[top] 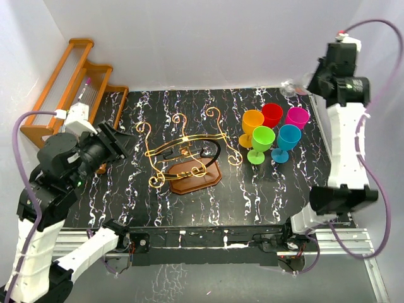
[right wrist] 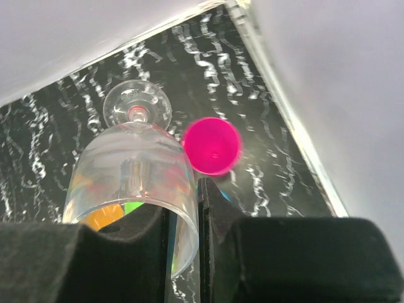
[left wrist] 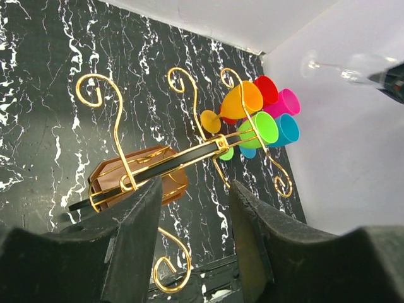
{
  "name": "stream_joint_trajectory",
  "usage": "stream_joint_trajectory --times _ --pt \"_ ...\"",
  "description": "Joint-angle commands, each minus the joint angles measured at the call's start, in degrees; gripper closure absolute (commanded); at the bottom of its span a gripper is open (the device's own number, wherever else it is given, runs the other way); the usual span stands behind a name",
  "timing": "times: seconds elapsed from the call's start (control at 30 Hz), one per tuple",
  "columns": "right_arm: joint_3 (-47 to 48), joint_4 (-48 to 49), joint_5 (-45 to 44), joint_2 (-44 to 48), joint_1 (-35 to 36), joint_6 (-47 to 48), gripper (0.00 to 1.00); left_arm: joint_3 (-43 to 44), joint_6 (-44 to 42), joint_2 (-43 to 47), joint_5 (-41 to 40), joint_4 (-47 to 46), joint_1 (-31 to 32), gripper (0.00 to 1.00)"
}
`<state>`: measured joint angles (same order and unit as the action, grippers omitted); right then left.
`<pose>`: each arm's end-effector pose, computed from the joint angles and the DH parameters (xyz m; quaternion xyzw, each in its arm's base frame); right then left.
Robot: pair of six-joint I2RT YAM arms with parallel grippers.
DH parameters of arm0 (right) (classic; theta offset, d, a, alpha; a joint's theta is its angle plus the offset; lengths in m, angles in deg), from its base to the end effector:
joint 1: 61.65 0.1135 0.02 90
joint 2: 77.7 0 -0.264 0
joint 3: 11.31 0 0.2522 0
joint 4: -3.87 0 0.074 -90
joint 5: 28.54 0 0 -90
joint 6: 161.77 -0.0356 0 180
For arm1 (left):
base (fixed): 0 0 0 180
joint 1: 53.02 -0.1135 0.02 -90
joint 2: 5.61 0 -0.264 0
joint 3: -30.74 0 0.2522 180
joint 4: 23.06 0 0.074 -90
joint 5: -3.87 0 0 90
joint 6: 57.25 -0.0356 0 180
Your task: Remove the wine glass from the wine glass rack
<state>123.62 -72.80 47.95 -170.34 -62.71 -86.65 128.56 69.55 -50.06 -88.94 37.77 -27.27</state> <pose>0.3082 -0.0140 0.4856 0.1761 0.8623 -0.0475 0.4725 0.0824 -0.0378 0.4865 -0.0884 0.7463 -0.3266 0.5732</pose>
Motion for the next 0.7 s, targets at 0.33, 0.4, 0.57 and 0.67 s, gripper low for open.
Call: stream_joint_trajectory --times 0.33,0.4,0.57,0.67 --pt "-26.1 -3.3 -12.3 28.2 -7.5 -3.8 0.92 7.5 -7.5 -14.2 3.1 -2.7 0.0 0.55" --pt "-29.4 -3.8 -14.6 29.3 -7.5 -3.7 0.92 9.4 -8.4 -16.2 2.5 -3.0 0.0 0.55" --pt "-35.1 -4.2 -16.5 28.8 -7.8 -4.6 0.92 14.8 -10.4 -21.3 1.9 -2.0 0.0 0.55" --pt "-37.8 -3.4 -14.4 27.6 -8.3 -4.8 0.92 17.3 -11.3 -23.3 2.0 -1.7 0.0 0.55"
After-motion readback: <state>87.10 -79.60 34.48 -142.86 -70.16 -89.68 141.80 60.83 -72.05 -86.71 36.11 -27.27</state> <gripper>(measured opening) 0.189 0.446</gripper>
